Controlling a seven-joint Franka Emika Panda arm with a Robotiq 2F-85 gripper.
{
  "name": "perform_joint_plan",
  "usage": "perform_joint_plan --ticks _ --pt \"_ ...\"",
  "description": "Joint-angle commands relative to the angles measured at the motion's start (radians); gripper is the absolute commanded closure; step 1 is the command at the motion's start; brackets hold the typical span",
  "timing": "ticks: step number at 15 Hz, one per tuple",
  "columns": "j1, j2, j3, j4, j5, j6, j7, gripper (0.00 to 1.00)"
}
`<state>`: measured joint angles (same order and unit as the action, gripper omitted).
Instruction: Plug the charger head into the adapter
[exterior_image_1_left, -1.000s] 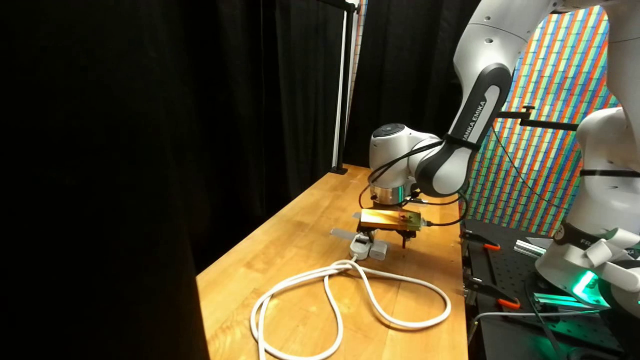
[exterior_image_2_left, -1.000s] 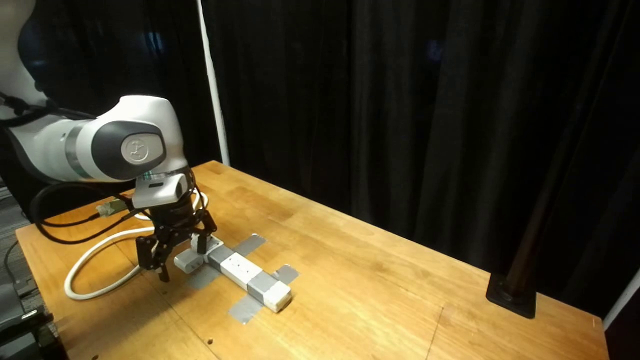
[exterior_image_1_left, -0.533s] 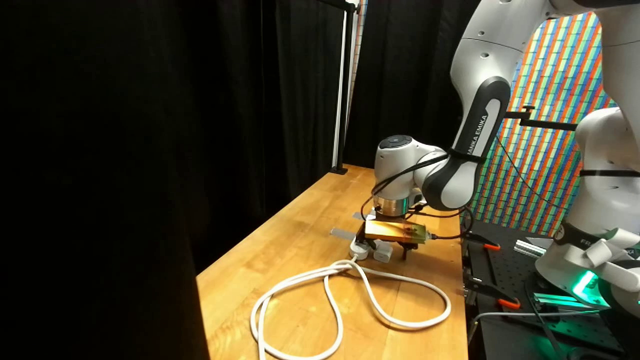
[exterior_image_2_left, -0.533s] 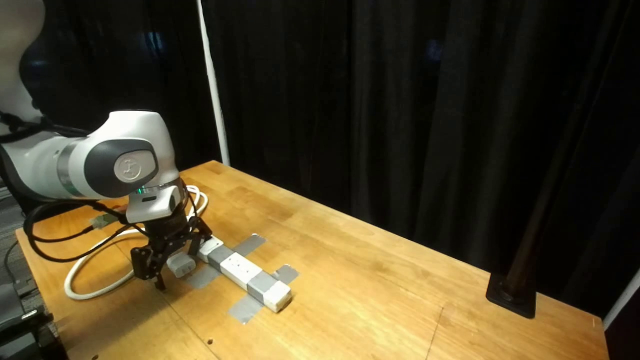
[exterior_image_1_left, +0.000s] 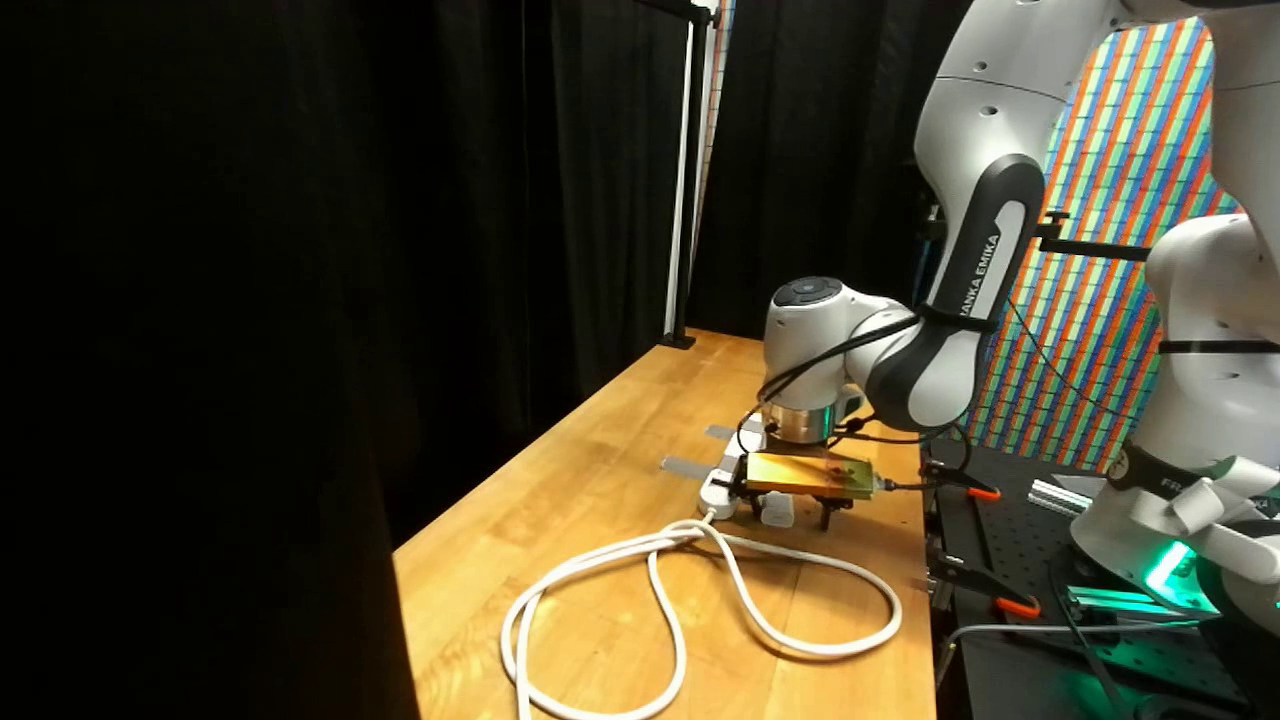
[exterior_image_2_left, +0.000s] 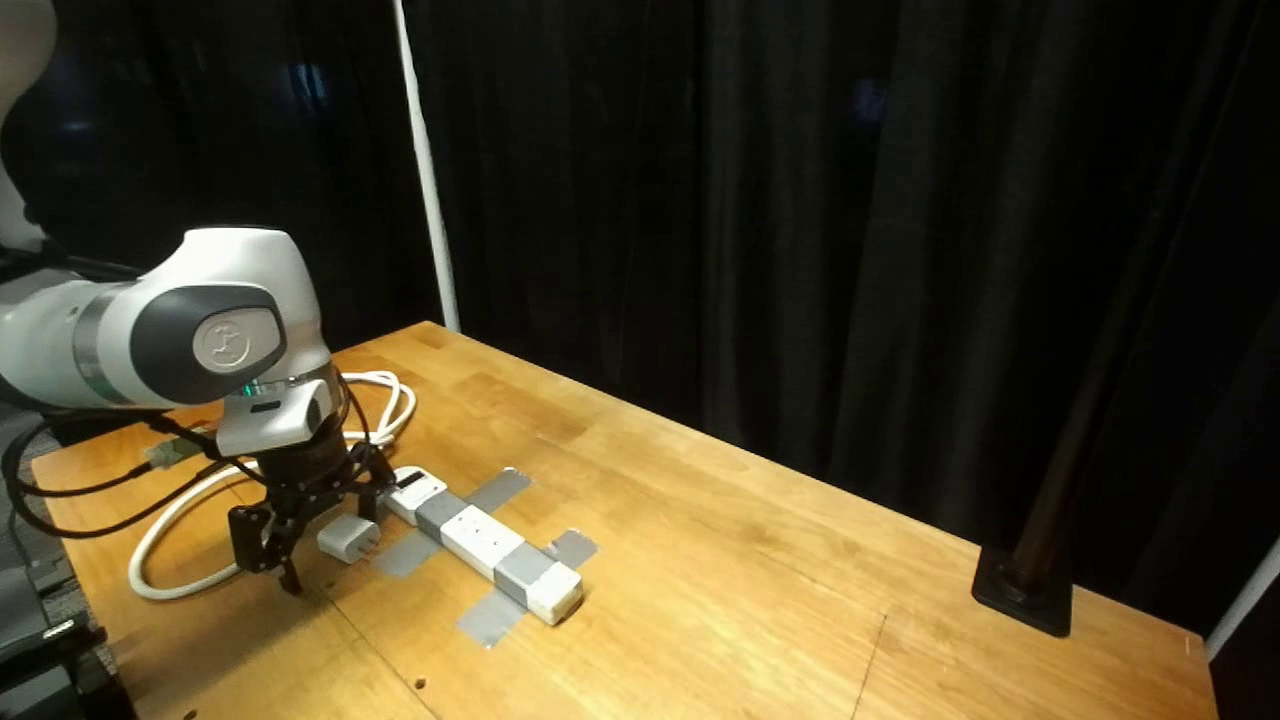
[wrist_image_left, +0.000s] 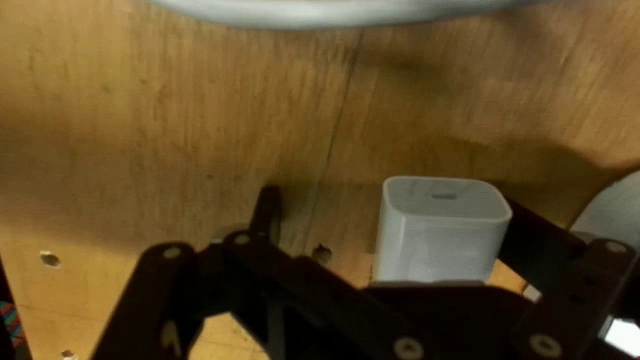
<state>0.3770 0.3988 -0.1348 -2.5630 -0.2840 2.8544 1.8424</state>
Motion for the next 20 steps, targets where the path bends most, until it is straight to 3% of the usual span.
perform_joint_plan --ticks 1,5,8,12,18,19,20 --pt "0.051 -0.047 -0.025 -0.063 0.009 -0.006 0.033 0.00" --pt "0.068 -0.083 -0.040 -0.076 -0.026 -0.037 0.017 0.00" --pt "0.044 -0.091 -0.034 -0.061 -0.081 -0.066 -0.067 0.00" --pt "0.016 -0.087 -0.038 -0.063 -0.143 -0.009 -0.163 0.00" --pt "-0.008 -0.081 -0.067 -0.081 -0.181 0.130 -0.203 0.00" --pt "-0.029 -0.077 -0.051 -0.089 -0.163 0.169 -0.218 0.13" --pt "-0.042 -0.074 -0.042 -0.094 -0.155 0.191 -0.224 0.14"
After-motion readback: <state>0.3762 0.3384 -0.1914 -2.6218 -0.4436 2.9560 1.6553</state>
